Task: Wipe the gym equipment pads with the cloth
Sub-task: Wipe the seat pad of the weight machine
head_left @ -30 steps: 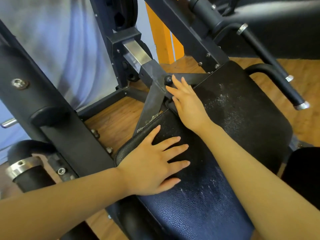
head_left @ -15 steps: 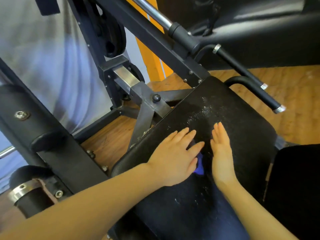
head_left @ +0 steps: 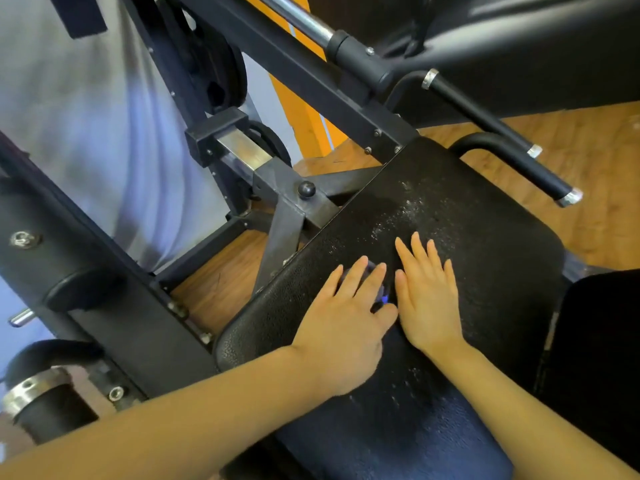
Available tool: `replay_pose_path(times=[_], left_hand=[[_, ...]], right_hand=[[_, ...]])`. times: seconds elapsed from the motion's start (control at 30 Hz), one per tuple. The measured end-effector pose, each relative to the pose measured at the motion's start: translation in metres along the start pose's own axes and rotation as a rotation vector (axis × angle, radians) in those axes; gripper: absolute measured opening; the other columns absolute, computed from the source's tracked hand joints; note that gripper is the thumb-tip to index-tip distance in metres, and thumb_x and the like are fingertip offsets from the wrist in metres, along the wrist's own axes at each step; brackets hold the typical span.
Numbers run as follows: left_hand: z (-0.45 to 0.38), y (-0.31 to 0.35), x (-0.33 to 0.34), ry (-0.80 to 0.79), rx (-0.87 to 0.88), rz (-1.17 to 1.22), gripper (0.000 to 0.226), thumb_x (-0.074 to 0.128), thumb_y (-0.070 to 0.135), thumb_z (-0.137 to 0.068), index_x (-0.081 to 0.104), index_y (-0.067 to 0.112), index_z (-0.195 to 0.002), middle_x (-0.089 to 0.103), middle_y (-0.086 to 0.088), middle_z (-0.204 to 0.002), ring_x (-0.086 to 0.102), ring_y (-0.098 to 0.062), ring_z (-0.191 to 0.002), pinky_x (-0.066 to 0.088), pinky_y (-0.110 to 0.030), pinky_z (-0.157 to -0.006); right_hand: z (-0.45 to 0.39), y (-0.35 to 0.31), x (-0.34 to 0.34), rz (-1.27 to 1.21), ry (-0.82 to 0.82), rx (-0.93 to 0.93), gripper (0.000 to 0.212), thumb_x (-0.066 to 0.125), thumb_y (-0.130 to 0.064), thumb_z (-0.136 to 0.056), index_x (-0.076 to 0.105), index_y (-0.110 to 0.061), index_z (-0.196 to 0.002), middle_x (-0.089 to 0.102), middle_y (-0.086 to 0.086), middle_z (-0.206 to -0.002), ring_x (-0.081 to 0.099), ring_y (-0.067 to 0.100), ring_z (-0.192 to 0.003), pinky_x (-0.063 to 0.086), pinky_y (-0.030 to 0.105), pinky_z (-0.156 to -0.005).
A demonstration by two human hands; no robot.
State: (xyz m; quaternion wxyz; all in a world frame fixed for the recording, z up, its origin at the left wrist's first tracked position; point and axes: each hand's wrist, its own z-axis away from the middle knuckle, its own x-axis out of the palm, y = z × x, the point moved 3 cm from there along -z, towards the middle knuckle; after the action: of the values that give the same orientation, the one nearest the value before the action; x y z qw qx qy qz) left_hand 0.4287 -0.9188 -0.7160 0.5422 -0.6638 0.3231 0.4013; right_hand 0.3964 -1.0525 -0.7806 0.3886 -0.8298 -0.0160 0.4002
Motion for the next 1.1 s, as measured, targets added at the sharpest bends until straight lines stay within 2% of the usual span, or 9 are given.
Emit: replay_pose_path(times=[0.1, 0.23, 0.33, 0.43, 0.63, 0.8, 0.97, 1.03, 1.1], left_hand=[[-0.020, -0.018, 0.011, 0.082, 0.013, -0.040, 0.047, 0.069, 0.028, -0.085, 0.059, 0.023, -0.131, 0.039, -0.016, -0.150, 0.032, -0.043, -0.139, 0.037, -0.050, -0.107], [-0.076, -0.055, 0.003, 0.127, -0.032, -0.017, 0.051, 0.053, 0.009, -0.096, 0.042, 0.019, -0.145, 0.018, -0.011, -0.160, 0.010, -0.041, -0.146, 0.026, -0.049, -0.116], [-0.055, -0.068, -0.003, 0.169, 0.161, 0.018, 0.049, 0.080, -0.001, -0.074, 0.067, 0.008, -0.120, 0.052, -0.018, -0.139, 0.045, -0.043, -0.130, 0.049, -0.053, -0.097], [-0.007, -0.075, -0.002, 0.129, 0.302, 0.035, 0.050, 0.087, 0.002, -0.066, 0.071, 0.010, -0.112, 0.061, -0.014, -0.130, 0.055, -0.038, -0.123, 0.055, -0.051, -0.086], [-0.084, -0.077, 0.002, 0.146, 0.217, 0.055, 0.045, 0.079, -0.004, -0.073, 0.069, 0.005, -0.116, 0.055, -0.019, -0.136, 0.045, -0.047, -0.129, 0.052, -0.060, -0.088], [-0.050, -0.080, -0.006, 0.038, 0.190, -0.006, 0.041, 0.060, 0.009, -0.095, 0.056, 0.017, -0.135, 0.035, -0.007, -0.154, 0.025, -0.029, -0.145, 0.029, -0.043, -0.116], [-0.022, -0.088, -0.012, 0.116, 0.271, -0.010, 0.047, 0.084, 0.011, -0.072, 0.069, 0.011, -0.117, 0.059, -0.018, -0.132, 0.054, -0.040, -0.122, 0.053, -0.054, -0.088], [-0.063, -0.078, -0.010, 0.153, 0.208, -0.037, 0.052, 0.078, 0.016, -0.079, 0.062, 0.011, -0.128, 0.051, -0.021, -0.139, 0.048, -0.041, -0.128, 0.045, -0.048, -0.100], [-0.105, -0.072, -0.010, 0.169, 0.078, -0.061, 0.058, 0.055, 0.027, -0.097, 0.033, 0.016, -0.149, 0.023, -0.017, -0.157, 0.022, -0.033, -0.146, 0.023, -0.037, -0.116]], right_hand=[[0.001, 0.001, 0.002, -0.007, 0.009, -0.010, 0.049, 0.029, -0.027, -0.103, 0.020, -0.026, -0.151, 0.008, -0.001, -0.160, -0.002, 0.019, -0.148, 0.000, 0.043, -0.118], [-0.001, 0.001, 0.004, 0.014, 0.021, -0.006, 0.050, 0.028, -0.028, -0.103, 0.018, -0.028, -0.152, 0.007, -0.002, -0.160, -0.001, 0.019, -0.148, -0.001, 0.041, -0.118], [-0.001, 0.003, 0.005, 0.005, 0.019, -0.010, 0.050, 0.028, -0.028, -0.103, 0.018, -0.027, -0.152, 0.006, -0.002, -0.160, -0.001, 0.019, -0.148, -0.001, 0.040, -0.118], [-0.001, 0.004, 0.006, -0.005, 0.021, -0.003, 0.050, 0.029, -0.029, -0.102, 0.020, -0.027, -0.151, 0.008, -0.001, -0.160, 0.000, 0.020, -0.148, 0.000, 0.042, -0.118], [-0.001, 0.006, 0.008, -0.019, 0.035, -0.002, 0.050, 0.029, -0.031, -0.102, 0.021, -0.029, -0.151, 0.008, -0.004, -0.160, 0.000, 0.018, -0.148, 0.000, 0.040, -0.118], [-0.002, 0.005, 0.007, -0.025, 0.039, 0.004, 0.049, 0.030, -0.031, -0.103, 0.021, -0.029, -0.151, 0.009, -0.003, -0.160, 0.000, 0.017, -0.148, -0.001, 0.040, -0.118], [-0.005, -0.004, 0.004, -0.063, 0.018, 0.052, 0.054, 0.031, -0.033, -0.101, 0.013, -0.032, -0.152, 0.003, -0.004, -0.161, -0.005, 0.018, -0.148, -0.004, 0.041, -0.118], [-0.008, -0.015, 0.007, -0.078, 0.030, 0.054, 0.057, 0.029, -0.037, -0.101, 0.009, -0.029, -0.153, -0.001, -0.004, -0.161, -0.008, 0.016, -0.147, -0.006, 0.040, -0.117], [-0.011, -0.022, 0.010, -0.053, 0.053, 0.055, 0.058, 0.028, -0.039, -0.100, 0.010, -0.023, -0.154, 0.000, -0.003, -0.161, -0.008, 0.013, -0.147, -0.005, 0.038, -0.119]])
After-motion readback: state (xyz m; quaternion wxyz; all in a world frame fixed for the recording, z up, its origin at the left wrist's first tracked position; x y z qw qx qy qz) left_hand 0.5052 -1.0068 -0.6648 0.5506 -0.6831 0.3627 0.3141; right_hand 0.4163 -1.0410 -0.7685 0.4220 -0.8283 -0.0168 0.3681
